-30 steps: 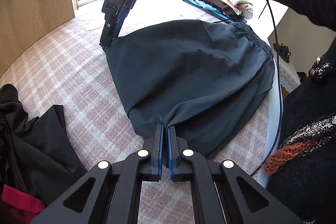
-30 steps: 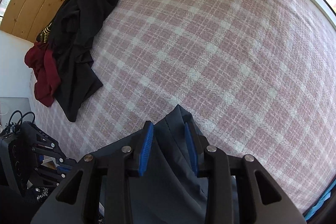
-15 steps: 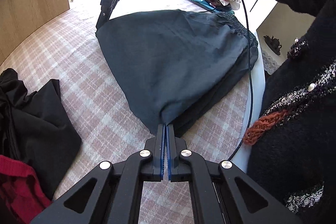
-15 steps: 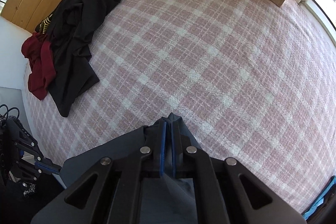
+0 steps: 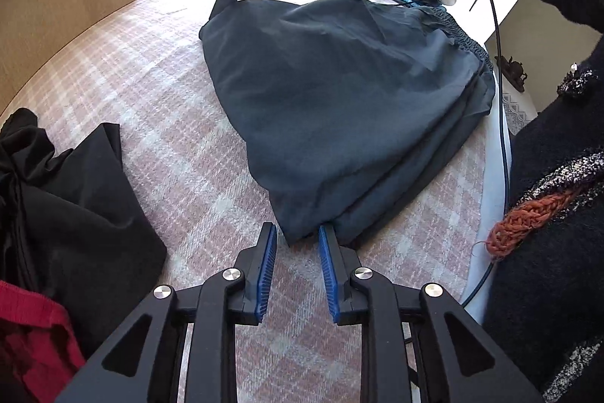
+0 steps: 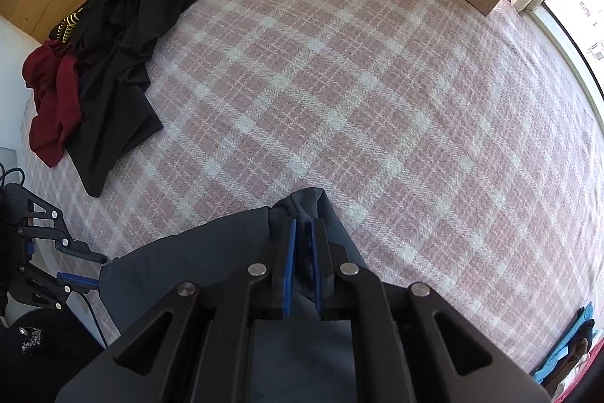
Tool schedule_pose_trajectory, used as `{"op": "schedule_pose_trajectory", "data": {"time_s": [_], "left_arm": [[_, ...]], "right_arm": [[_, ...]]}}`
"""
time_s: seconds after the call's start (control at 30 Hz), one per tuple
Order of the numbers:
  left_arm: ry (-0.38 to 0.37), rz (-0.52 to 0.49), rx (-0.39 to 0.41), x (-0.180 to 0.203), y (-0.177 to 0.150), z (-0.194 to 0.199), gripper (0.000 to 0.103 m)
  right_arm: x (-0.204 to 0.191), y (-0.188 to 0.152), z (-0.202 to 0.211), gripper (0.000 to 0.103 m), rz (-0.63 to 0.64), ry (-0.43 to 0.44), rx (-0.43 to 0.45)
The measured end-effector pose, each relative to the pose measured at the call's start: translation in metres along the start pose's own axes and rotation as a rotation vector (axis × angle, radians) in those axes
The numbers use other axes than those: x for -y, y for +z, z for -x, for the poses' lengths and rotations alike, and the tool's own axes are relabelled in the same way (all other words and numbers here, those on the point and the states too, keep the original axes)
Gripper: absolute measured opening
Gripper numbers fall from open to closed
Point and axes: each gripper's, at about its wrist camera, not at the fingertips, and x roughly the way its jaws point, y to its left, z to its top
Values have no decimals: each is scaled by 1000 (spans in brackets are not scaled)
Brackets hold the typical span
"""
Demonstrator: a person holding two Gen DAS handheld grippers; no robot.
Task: Fold clothes
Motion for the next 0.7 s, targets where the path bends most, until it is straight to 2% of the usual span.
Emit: {"op": "schedule_pose_trajectory", "data": {"time_s": [0.07, 0.1, 0.17, 0.2, 0.27, 0.33, 0.37, 0.43, 0.47, 0.53, 0.63, 0.7], "left_arm": [[-20, 8, 11, -1, 4, -2, 15], [-40, 7, 23, 0, 5, 1, 0], [-70, -11, 38, 7, 5, 11, 1], [-111, -16, 36, 11, 3, 15, 1], [-86, -12, -10, 12, -4, 14, 3], [-75, 20, -38, 7, -9, 17, 4], [-69, 62, -21, -2, -11, 23, 7], [-88, 169, 19, -24, -12, 40, 21], [-103, 215, 45, -35, -11, 48, 25], [-98, 269, 79, -51, 0, 57, 30], [-28, 223, 85, -54, 30, 50, 34], [-46, 207, 96, -56, 56, 39, 35]], "right_arm": [[0, 0, 2, 10, 2, -4, 12], [1, 1, 3, 10, 0, -4, 23], [5, 2, 4, 10, -16, -5, 45], [9, 4, 3, 10, -28, -6, 54], [16, 5, -1, 10, -54, -7, 50], [26, -4, 19, 10, -102, 0, 104], [31, -11, 32, 10, -127, 13, 143], [39, -27, 60, 10, -171, 32, 217], [34, -41, 69, 10, -172, 23, 238], [15, -69, 54, 10, -179, 72, 221], [-14, -112, 32, 10, -191, 145, 195], [-41, -143, 9, 10, -186, 181, 158]]}}
